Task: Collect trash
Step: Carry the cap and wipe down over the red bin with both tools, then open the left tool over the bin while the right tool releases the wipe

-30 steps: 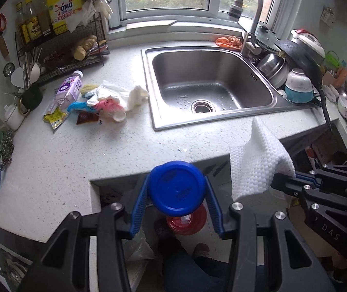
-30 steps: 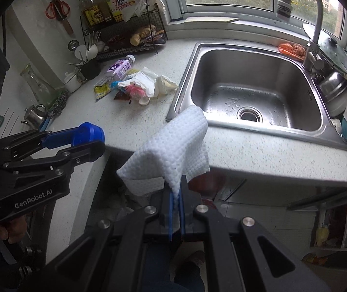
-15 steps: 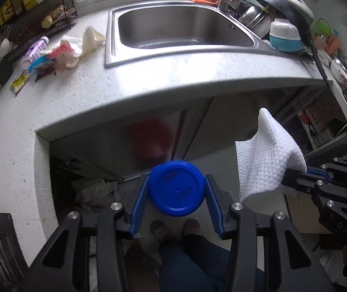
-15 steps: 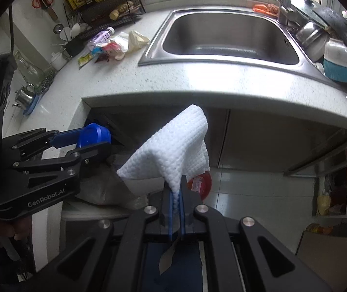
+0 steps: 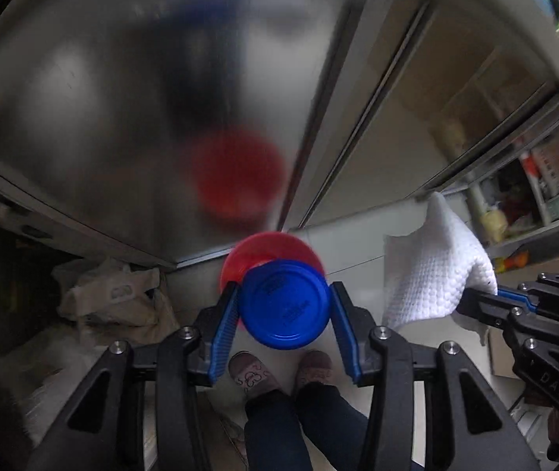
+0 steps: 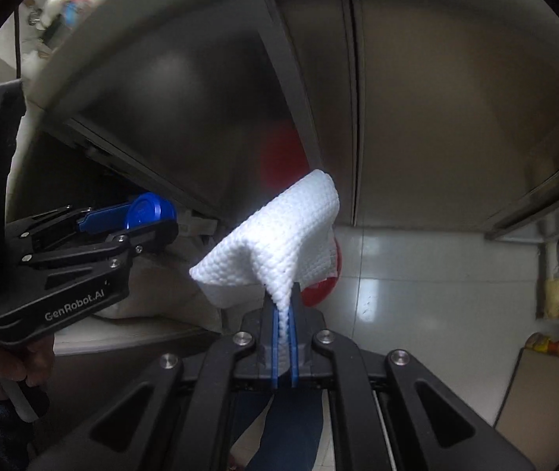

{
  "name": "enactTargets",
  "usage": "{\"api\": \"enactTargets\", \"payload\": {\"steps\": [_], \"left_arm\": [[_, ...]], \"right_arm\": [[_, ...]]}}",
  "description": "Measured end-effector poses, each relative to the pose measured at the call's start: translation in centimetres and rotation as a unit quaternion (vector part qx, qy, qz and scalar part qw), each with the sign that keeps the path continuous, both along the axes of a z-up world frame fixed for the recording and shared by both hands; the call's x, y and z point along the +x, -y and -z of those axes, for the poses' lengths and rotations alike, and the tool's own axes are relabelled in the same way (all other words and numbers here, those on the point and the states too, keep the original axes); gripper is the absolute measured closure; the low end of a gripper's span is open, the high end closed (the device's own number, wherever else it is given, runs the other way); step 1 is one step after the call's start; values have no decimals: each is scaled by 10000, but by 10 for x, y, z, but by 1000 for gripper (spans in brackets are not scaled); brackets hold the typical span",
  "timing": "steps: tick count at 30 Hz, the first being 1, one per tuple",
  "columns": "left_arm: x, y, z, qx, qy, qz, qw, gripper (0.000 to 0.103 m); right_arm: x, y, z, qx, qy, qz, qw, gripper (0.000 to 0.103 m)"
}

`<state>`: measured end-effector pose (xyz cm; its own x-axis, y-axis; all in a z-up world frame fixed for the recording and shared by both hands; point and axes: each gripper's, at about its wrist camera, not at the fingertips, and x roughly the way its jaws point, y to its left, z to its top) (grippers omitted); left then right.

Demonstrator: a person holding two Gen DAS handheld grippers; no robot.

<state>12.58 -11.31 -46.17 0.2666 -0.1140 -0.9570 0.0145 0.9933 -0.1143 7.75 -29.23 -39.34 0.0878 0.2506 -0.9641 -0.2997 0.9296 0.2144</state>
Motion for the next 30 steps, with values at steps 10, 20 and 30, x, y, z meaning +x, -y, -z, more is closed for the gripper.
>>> {"api": "enactTargets", "payload": {"steps": [10,20,30], "left_arm": [[8,7,111,-74,-212,-3,9997,60],[11,6,108,-219,-127,6,9997,17],[10,-6,96,7,-100,-109,9999,10]], "right_arm": [[8,5,119,11,-387,422,9984,99],[6,17,130,34,-443,462,9979,99],[5,18,128,-83,-388,195,9990,99]]}}
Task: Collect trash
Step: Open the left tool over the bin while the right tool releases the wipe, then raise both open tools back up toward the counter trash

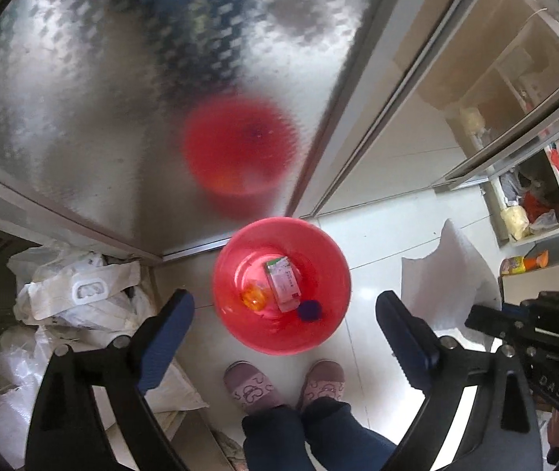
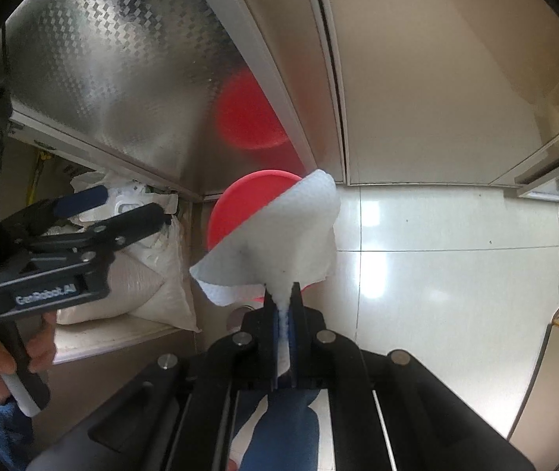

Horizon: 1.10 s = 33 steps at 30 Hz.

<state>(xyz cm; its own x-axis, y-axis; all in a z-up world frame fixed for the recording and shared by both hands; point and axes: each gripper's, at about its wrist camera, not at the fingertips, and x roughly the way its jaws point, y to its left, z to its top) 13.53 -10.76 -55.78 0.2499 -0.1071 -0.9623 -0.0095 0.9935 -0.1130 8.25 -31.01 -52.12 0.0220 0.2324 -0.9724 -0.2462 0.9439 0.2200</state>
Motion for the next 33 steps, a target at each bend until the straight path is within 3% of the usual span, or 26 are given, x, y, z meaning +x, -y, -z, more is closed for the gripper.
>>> {"api": "enactTargets", "payload": {"steps": [3,15,20,21,22,23,24,28,33], "left_arm": [[-2,-3,4,122,-89,57,9999,0],[-20,-45,43,573,-141,-309,9978,0],[-26,-61,62,560,-133,-505,9971,0],[-27,-63,65,575,-134,-529,9969,0],[-27,-64,66,594,-149,-541,9967,0],[-28,-64,67,617,-176,-542,9965,0],[-30,-65,67,647,-193,-551,9962,0],[-36,-64,53,594,-178,-607,9962,0],[-39,-60,10,588,-47,-609,9964,0]], "right_arm": [[0,-7,11,-82,-39,-80,9999,99],[-2,-49,80,-270,-174,-593,9977,99],[0,-61,108,-423,-142,-660,9968,98],[1,-64,113,-479,-105,-695,9964,95],[2,-68,118,-547,-78,-743,9957,74],[2,-70,122,-599,-87,-773,9952,38],[3,-69,123,-627,-92,-761,9951,26],[1,-72,117,-600,-92,-723,9955,23],[-2,-66,75,-425,-140,-447,9980,21]]}}
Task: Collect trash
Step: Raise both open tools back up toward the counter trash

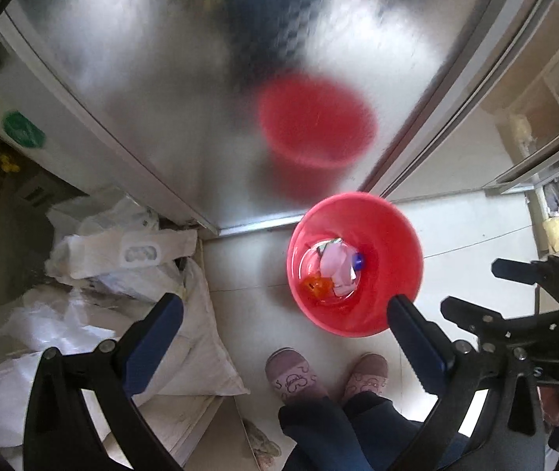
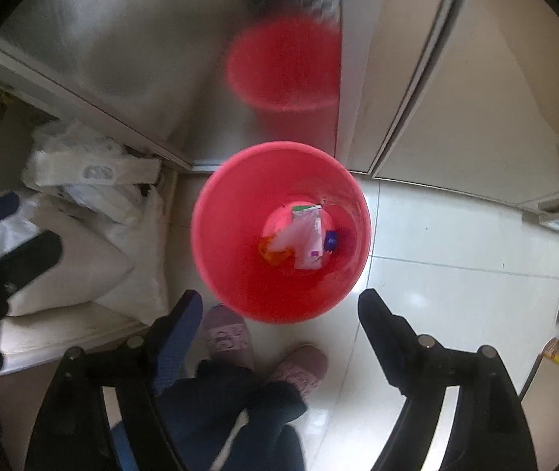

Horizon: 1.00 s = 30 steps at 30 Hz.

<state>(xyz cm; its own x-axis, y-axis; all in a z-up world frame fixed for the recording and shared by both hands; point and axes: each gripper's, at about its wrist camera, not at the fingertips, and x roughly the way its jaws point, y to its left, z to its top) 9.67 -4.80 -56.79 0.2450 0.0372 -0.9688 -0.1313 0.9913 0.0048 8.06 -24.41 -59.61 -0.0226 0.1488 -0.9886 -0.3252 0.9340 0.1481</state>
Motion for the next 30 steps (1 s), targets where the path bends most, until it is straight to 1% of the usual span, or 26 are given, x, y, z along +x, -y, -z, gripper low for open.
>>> {"api": "enactTargets", "payload": {"steps": [5,8,9,12,13,16,18,21,25,28,30], "left_arm": [[-4,10,-67,-140,119,-108,9998,0],[-6,21,-110,-162,178,2,9997,0],[-7,25,-129,-191,216,78,9996,0],[-12,32,-179,-281,371,252,9986,0],[-13,35,-202,-329,441,314,9980,0],[-17,38,-255,-335,603,458,9966,0],[-21,36,-293,-180,801,419,9957,0],[-24,33,-344,-205,1081,351,9933,0],[-26,31,-397,-74,1420,335,9893,0],[-27,28,-437,22,1729,316,9844,0],[-29,26,-464,76,1939,284,9806,0]], "right_arm": [[-1,9,-70,21,127,159,9998,8],[-5,13,-114,49,180,290,9994,5],[-6,15,-129,51,189,320,9993,4],[-12,18,-184,90,371,367,9986,4],[-14,19,-206,107,521,333,9980,4],[-21,22,-267,216,1057,281,9938,4],[-23,22,-306,237,1375,249,9899,4],[-25,26,-356,236,1769,160,9838,4],[-24,31,-411,369,2156,234,9755,4],[-28,26,-446,366,2715,94,9617,4],[-26,25,-467,376,2970,-17,9541,4]]}}
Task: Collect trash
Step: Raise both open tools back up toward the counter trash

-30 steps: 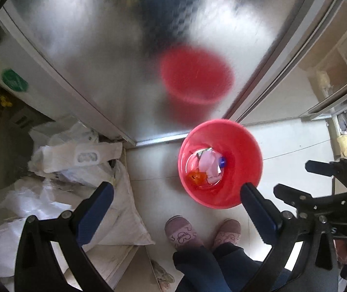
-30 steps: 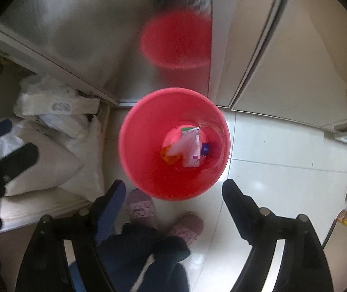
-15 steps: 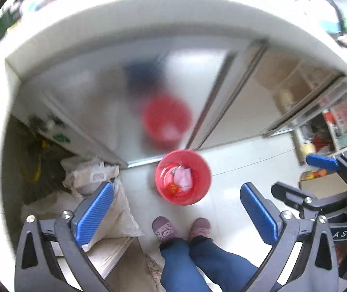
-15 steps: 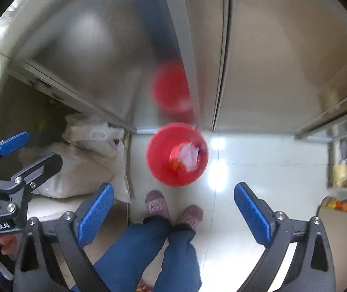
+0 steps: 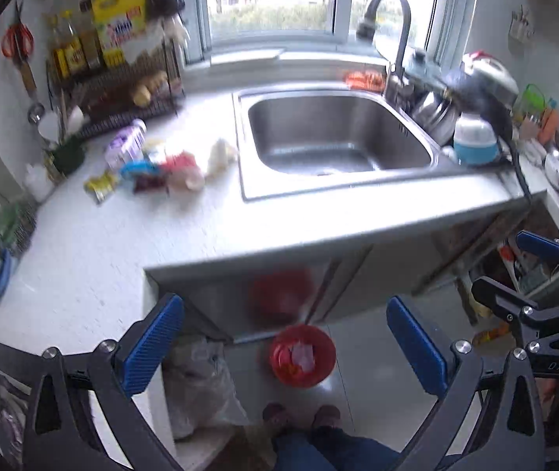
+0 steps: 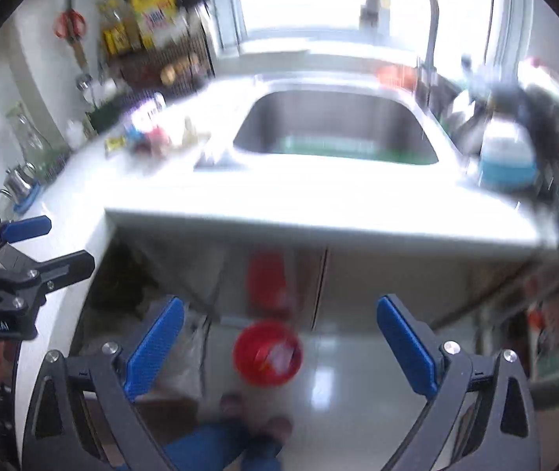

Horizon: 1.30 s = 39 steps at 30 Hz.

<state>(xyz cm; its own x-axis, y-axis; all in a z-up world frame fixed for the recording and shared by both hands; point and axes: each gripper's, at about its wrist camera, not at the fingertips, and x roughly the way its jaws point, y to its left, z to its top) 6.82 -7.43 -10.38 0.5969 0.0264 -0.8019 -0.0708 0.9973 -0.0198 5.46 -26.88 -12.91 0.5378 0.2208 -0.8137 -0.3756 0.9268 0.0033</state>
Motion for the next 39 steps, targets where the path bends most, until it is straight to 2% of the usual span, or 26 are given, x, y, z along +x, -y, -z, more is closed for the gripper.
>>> {"api": "enactTargets", "payload": {"steps": [4,8,11,14,23,27,34,39], "left_arm": [[0,-2,-32,36,211,-32,9998,0],[2,-11,-52,129,380,-122,9991,0],[5,-18,-62,110,456,-155,9988,0],[12,-28,-66,59,520,-196,9984,0],[60,-81,-62,-11,454,-263,9986,0],[91,-111,-55,-114,304,-238,9992,0],[144,-169,-44,-230,6,-157,9996,0],[173,-207,-31,-405,-161,-268,9987,0]], "right_arm": [[4,-5,-33,102,453,-57,9989,4],[13,-16,-57,315,631,-164,9974,4],[22,-28,-62,431,525,-373,9970,4],[32,-43,-64,311,362,-552,9973,4],[81,-85,-69,216,121,-673,9974,4],[114,-109,-62,235,-135,-655,9975,4],[161,-155,-52,95,-308,-642,9974,4],[191,-185,-38,-28,-523,-642,9966,4]]}}
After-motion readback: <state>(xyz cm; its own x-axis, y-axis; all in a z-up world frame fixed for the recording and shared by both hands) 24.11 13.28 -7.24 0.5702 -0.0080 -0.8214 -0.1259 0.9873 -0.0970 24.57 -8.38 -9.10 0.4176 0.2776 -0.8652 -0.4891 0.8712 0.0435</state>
